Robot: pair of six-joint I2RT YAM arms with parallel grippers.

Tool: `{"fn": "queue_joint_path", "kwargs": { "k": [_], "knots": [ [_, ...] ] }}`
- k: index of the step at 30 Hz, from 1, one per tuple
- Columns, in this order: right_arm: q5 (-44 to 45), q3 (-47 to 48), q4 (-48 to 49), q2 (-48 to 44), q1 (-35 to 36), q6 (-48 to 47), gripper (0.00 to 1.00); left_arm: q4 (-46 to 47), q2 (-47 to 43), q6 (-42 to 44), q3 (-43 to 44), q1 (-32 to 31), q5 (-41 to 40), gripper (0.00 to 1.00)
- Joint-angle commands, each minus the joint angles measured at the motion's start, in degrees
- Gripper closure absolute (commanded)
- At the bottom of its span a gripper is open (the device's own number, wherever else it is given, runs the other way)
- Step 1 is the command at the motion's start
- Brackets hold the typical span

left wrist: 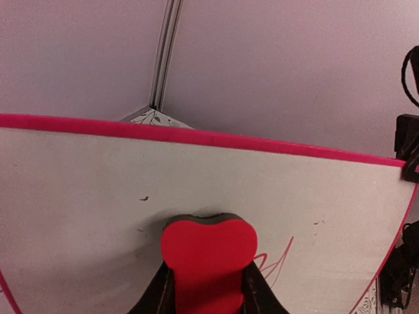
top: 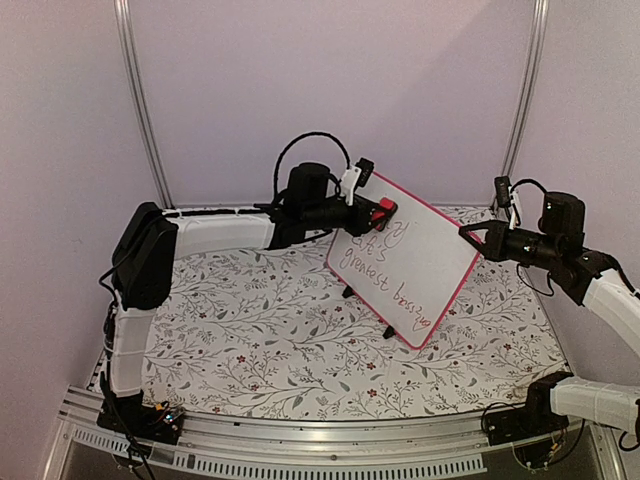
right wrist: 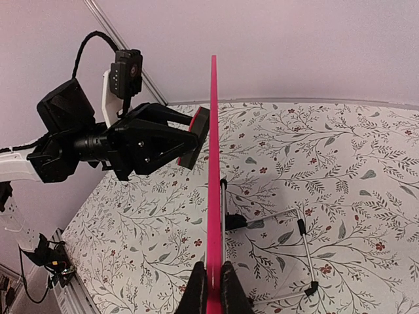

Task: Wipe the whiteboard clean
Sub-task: Erase the center of the whiteboard.

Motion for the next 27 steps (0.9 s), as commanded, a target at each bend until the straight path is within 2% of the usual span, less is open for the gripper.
{"fn": "queue_joint_path", "kwargs": {
  "k": [1, 13, 18, 27],
  "knots": [
    [-5.91, -0.86, -1.02, 0.47, 1.40, -2.10, 1.00, -0.66, 1.92, 0.49, 0.96, -1.27, 0.60, 0.94],
    [-6.00, -0.79, -0.79, 0.78, 1.37, -2.06, 1.00, 1.84, -0.68, -0.63, -11.23, -1.27, 0.99, 0.95],
    [-6.08, -0.60, -0.91, 0.97, 1.38, -2.03, 1.00, 1.52, -0.56, -0.50, -9.57, -1.12, 0.95, 0.95],
    [-6.05, -0.60, -1.01, 1.09, 1.40, -2.19, 1.00, -0.51, 1.10, -0.45, -0.67, -0.21, 1.52, 0.94]
  ]
}}
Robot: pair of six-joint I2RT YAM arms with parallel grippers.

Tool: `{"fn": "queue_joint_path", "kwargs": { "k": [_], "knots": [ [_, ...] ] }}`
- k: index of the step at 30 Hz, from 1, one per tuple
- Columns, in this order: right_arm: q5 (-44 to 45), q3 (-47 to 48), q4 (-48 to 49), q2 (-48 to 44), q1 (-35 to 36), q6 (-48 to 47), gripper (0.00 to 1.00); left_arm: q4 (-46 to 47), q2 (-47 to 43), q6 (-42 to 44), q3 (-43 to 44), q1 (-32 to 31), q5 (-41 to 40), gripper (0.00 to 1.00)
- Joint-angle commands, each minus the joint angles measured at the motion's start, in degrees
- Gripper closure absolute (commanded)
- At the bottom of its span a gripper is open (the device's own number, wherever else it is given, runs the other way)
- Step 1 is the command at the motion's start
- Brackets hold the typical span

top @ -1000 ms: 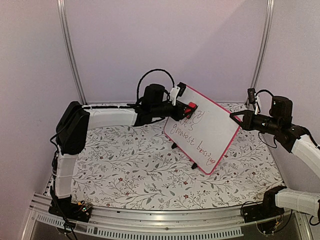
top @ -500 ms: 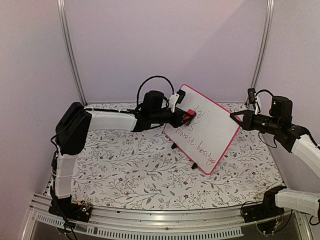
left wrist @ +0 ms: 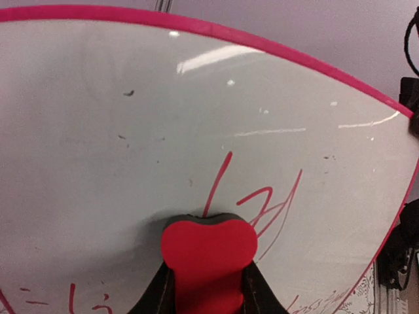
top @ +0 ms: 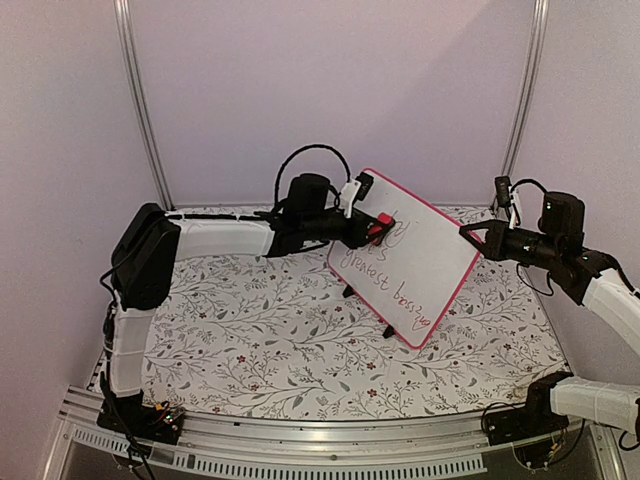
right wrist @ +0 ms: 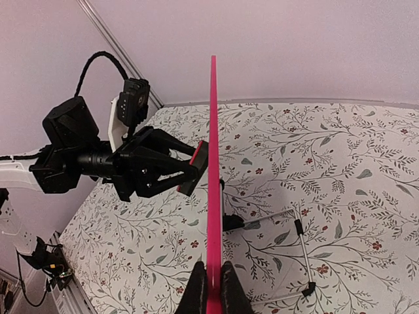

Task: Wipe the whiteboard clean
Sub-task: Erase the center of the whiteboard.

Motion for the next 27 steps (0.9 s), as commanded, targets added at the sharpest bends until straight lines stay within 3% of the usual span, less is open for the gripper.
{"fn": "queue_joint_path", "kwargs": {
  "k": [1, 7, 17, 27],
  "knots": [
    [-6.96, -0.53, -1.13, 0.88, 1.48, -2.34, 1.00, -1.14, 1.88, -0.01, 5.63, -0.06, -0.02, 0.94],
    [-7.05, -0.51, -1.13, 0.99, 1.43, -2.34, 1.00, -1.24, 2.47, -0.35, 5.56, -0.18, -0.09, 0.94],
    [-7.33, -0.42, -0.80, 1.31, 1.44, -2.26, 1.00, 0.97, 0.30, -0.80, -5.74, -0.90, -2.22, 0.95],
    [-7.34, -0.51, -0.96, 1.37, 1.45, -2.26, 1.00, -1.29, 1.21, 0.21, 0.83, -0.85, -3.85, 0.95]
  ]
}}
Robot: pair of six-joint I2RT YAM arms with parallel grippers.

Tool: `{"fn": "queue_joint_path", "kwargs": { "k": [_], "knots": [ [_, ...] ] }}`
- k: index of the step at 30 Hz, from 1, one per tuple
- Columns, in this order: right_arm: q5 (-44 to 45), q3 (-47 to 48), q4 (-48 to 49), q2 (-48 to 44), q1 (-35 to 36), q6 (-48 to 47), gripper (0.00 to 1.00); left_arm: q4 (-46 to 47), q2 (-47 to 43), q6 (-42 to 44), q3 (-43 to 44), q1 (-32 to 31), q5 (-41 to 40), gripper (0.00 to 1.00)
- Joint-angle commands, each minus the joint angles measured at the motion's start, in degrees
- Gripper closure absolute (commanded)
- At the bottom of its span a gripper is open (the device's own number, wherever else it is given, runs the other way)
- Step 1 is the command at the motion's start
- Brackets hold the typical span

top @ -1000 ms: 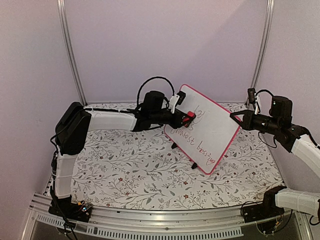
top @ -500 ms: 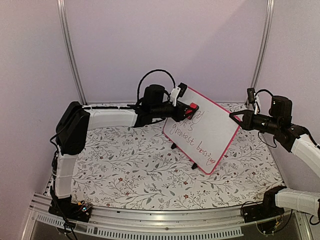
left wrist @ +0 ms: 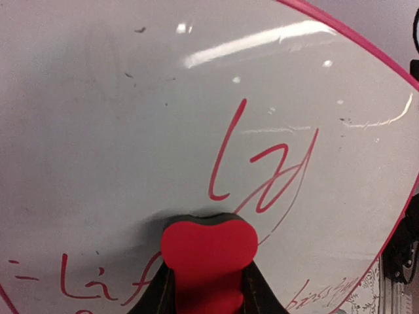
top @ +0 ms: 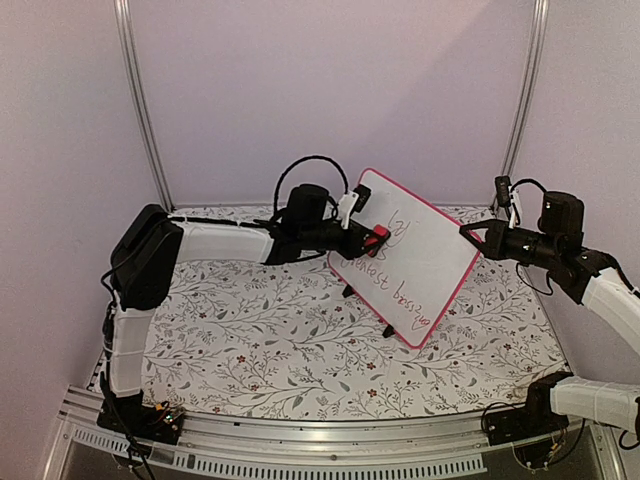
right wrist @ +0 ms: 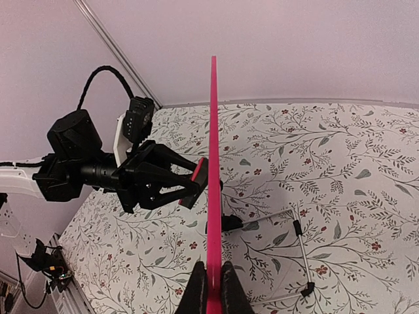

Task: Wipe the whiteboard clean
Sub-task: Erase the center of the whiteboard.

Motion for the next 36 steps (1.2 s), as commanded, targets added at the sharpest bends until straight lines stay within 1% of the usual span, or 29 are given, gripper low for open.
{"fn": "queue_joint_path", "kwargs": {
  "k": [1, 6, 10, 20, 25, 29, 36],
  "knots": [
    [-7.18, -0.53, -1.50, 0.83, 1.62, -2.43, 1.00, -3.72, 1.65, 0.41, 5.61, -0.84, -3.59, 0.95],
    [-7.11, -0.62, -1.55, 0.81, 1.61, -2.34, 1.00, -5.92, 3.29, 1.07, 10.97, -0.91, -4.75, 0.95],
    [-7.03, -0.62, -1.64, 0.75, 1.57, -2.34, 1.00, -6.06, 3.43, 0.99, 11.66, -0.91, -4.73, 0.95],
    [-7.02, -0.71, -1.55, 0.69, 1.57, -2.39, 1.00, -5.04, 0.92, 2.01, 1.45, -2.87, -9.51, 0.96],
    [-7.12, -0.74, -1.36, 0.61, 1.64, -2.35, 1.00, -4.51, -0.31, 4.29, -1.11, -4.42, -13.56, 0.96],
    [-7.21, -0.79, -1.43, 0.65, 1.63, -2.26, 1.00, -4.14, -0.41, 5.01, 0.39, -4.64, -14.85, 0.96],
    [-7.16, -0.80, -1.55, 0.54, 1.63, -2.26, 1.00, -4.01, 0.17, 6.48, 6.23, -4.66, -16.55, 0.95]
  ]
}}
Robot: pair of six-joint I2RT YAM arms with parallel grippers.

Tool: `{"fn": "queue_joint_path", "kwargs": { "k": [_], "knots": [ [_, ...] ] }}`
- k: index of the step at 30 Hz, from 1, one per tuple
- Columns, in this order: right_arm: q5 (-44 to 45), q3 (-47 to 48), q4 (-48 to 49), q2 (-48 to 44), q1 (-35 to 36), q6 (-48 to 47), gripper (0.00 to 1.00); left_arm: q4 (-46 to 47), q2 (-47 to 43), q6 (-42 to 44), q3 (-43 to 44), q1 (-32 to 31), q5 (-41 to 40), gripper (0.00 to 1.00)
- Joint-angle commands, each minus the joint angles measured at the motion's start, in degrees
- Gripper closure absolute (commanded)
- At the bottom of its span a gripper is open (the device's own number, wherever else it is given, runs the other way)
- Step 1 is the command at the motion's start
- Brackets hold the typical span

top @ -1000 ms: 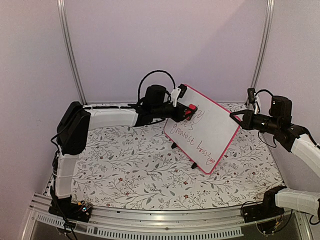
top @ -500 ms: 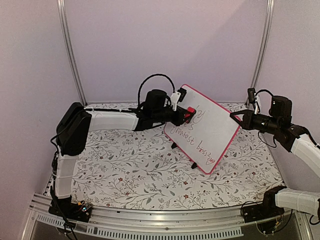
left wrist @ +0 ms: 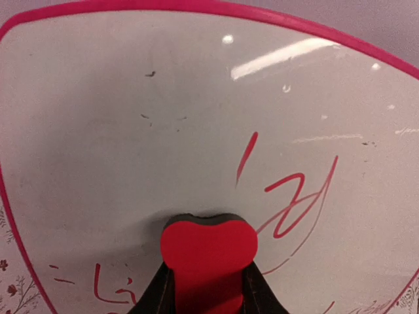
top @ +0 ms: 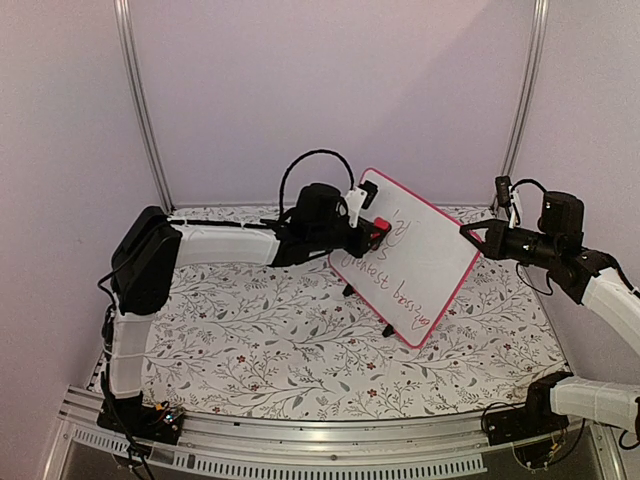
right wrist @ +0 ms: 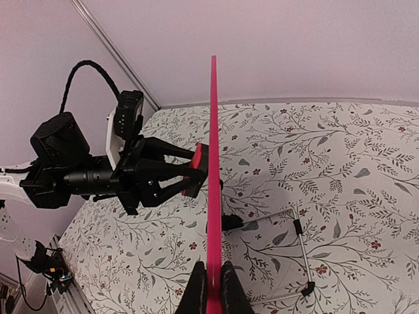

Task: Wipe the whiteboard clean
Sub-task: Erase the center of the whiteboard.

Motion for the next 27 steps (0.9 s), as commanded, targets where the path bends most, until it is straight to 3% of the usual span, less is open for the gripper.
{"fn": "queue_joint_path", "kwargs": {
  "k": [1, 11, 27],
  "knots": [
    [-7.59, -0.80, -1.55, 0.49, 1.65, -2.75, 1.00, -1.07, 0.88, 2.04, 4.58, -1.40, -2.04, 0.95],
    [-7.54, -0.75, -1.57, 0.66, 1.58, -2.75, 1.00, -2.62, 3.08, 2.24, 9.84, -1.49, -0.57, 0.95],
    [-7.69, -0.53, -1.46, 0.91, 1.60, -2.80, 1.00, 1.75, -1.25, 0.15, -6.74, -1.79, -0.27, 0.96]
  ]
}}
